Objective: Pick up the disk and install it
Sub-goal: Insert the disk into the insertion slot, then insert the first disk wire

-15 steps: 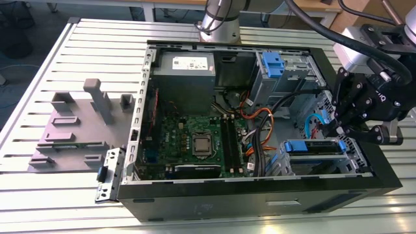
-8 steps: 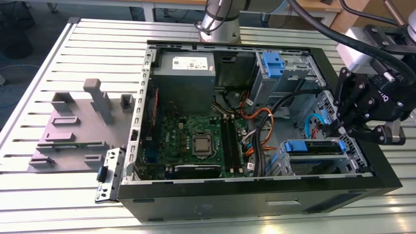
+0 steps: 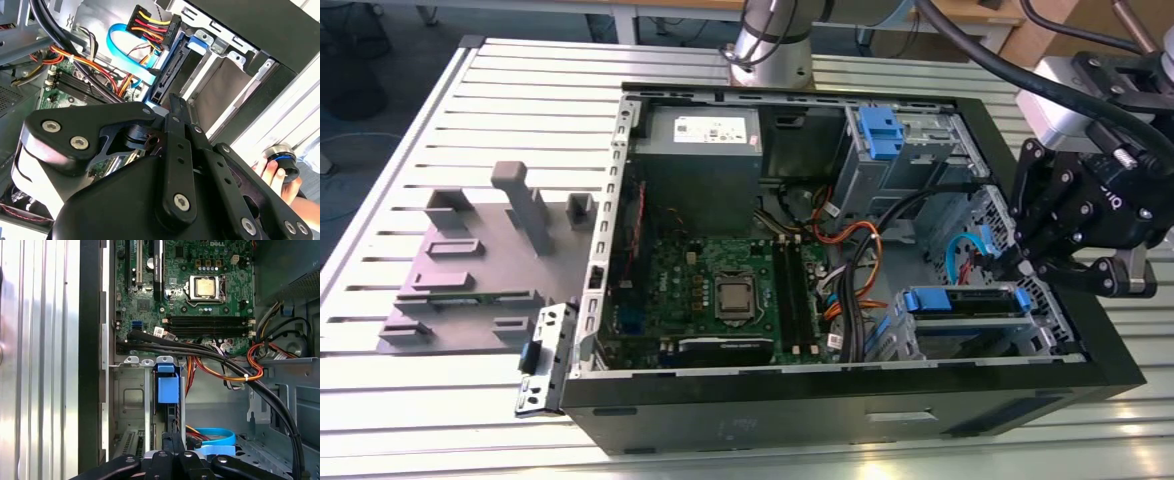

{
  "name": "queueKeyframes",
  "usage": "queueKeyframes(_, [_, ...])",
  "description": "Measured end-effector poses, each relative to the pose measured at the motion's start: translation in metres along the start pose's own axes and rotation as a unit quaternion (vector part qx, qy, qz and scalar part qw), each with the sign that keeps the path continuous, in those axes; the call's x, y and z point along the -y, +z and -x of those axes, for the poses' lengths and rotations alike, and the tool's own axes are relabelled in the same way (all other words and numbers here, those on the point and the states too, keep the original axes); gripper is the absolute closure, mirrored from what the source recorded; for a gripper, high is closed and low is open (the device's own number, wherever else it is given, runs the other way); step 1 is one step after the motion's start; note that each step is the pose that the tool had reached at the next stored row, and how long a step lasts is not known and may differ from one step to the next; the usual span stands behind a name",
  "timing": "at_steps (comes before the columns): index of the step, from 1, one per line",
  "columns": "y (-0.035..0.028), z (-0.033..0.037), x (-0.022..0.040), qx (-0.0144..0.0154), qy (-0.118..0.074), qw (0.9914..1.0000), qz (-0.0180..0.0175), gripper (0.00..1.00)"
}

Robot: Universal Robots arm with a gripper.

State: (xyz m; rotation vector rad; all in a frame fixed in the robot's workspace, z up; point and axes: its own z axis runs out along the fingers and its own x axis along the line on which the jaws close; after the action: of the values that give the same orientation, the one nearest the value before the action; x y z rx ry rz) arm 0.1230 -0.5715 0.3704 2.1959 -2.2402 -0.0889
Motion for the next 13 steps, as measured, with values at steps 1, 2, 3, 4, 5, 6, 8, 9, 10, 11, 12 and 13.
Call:
queueKeyframes(1, [0.0, 0.0, 0.0, 0.0, 0.0, 1.0, 0.0, 0.89])
queueKeyframes(2, [0.0, 0.0, 0.0, 0.0, 0.0, 1.0, 0.0, 0.89])
queueKeyframes(3, [0.0, 0.0, 0.0002, 0.0, 0.0, 1.0, 0.0, 0.89])
queueKeyframes(4, [0.0, 0.0, 0.0002, 0.0, 0.0, 1.0, 0.0, 0.89])
queueKeyframes(5, [0.0, 0.0, 0.0002, 0.0001, 0.0, 1.0, 0.0, 0.89])
queueKeyframes(6, [0.0, 0.0, 0.0003, 0.0, 0.0, 1.0, 0.0, 0.89])
queueKeyframes(8, [0.0, 0.0, 0.0003, 0.0, 0.0, 1.0, 0.0, 0.89])
queueKeyframes(9, [0.0, 0.0, 0.0003, 0.0, 0.0, 1.0, 0.0, 0.89])
queueKeyframes(10, [0.0, 0.0, 0.0003, 0.0, 0.0, 1.0, 0.0, 0.89])
queueKeyframes(11, [0.0, 0.0, 0.0003, 0.0, 0.0, 1.0, 0.0, 0.89])
queueKeyframes(12, [0.0, 0.0, 0.0003, 0.0, 0.0, 1.0, 0.0, 0.89])
queueKeyframes(13, [0.0, 0.0, 0.0003, 0.0, 0.0, 1.0, 0.0, 0.89])
